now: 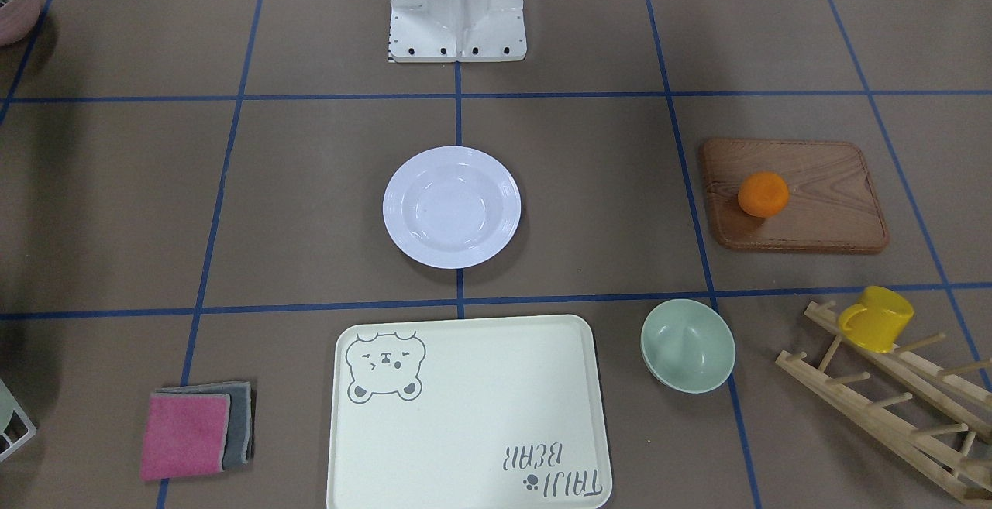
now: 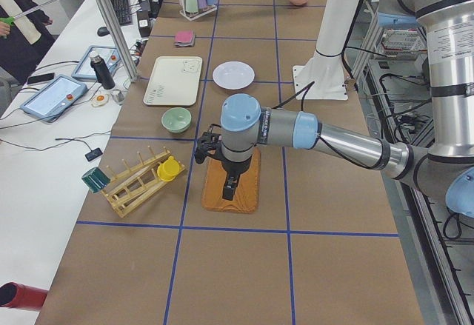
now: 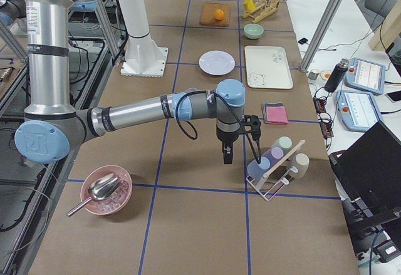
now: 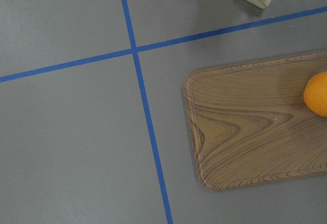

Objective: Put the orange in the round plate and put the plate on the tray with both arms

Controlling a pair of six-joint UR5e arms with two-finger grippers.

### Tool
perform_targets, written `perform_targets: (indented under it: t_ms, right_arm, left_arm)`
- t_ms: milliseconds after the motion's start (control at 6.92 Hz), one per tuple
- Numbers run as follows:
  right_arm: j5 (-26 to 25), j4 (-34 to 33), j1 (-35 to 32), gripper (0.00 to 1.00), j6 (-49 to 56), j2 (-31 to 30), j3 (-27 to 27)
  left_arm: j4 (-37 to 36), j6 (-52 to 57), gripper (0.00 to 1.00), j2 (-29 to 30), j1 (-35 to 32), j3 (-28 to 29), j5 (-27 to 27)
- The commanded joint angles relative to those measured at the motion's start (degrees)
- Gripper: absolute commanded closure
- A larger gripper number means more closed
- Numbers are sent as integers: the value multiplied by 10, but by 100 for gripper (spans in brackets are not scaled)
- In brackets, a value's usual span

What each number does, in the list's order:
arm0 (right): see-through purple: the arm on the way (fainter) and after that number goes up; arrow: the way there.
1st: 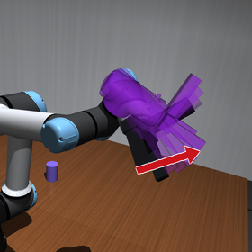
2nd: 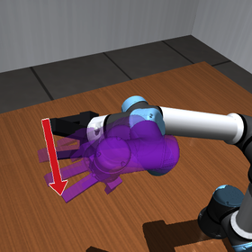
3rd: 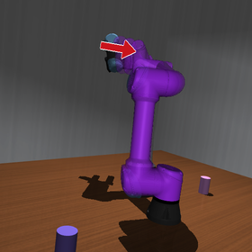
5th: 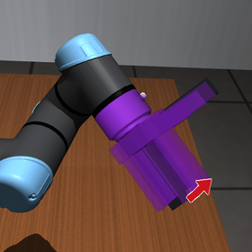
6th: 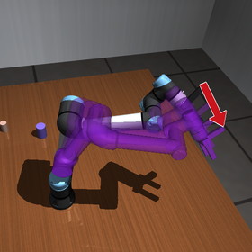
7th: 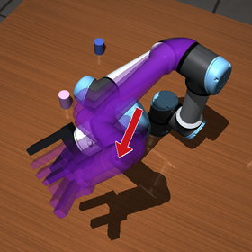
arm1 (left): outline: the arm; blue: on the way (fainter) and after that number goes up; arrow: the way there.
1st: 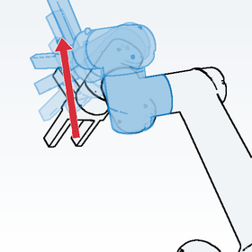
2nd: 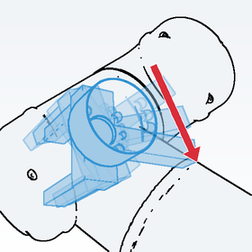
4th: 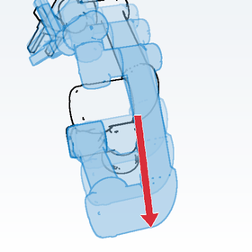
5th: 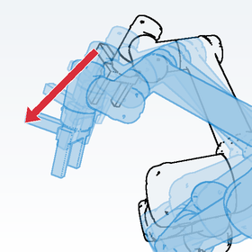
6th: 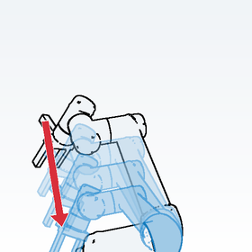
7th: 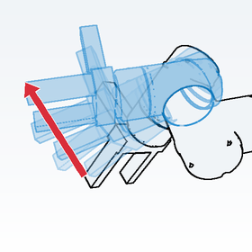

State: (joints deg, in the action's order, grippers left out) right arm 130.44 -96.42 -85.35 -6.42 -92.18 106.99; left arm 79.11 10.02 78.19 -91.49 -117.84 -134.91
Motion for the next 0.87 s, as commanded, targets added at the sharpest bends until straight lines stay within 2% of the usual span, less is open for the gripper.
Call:
perform_targets:
  t_ms: [0, 144, 289, 433, 578, 722]
  right_arm:
    - [1, 0, 0, 0, -1, 5, 0]
    - [6, 1, 0, 0, -2, 6, 1]
    - [7, 2, 7, 0, -4, 9, 4]
    - [7, 2, 18, 0, -10, 24, 0]
    - [6, 9, 19, 0, -10, 25, 1]
    - [6, 25, 29, 0, -18, 25, 1]
  left_arm:
    - [-2, -1, 2, 1, 0, -17, 0]
    - [-2, 0, 2, -1, 0, -18, 2]
    - [34, 3, 2, 17, 1, -16, 3]
    - [104, 0, 2, 81, 3, 50, -3]
    - [153, 7, 2, 72, 3, 75, -24]
    - [206, -19, 1, 68, 30, 88, -45]
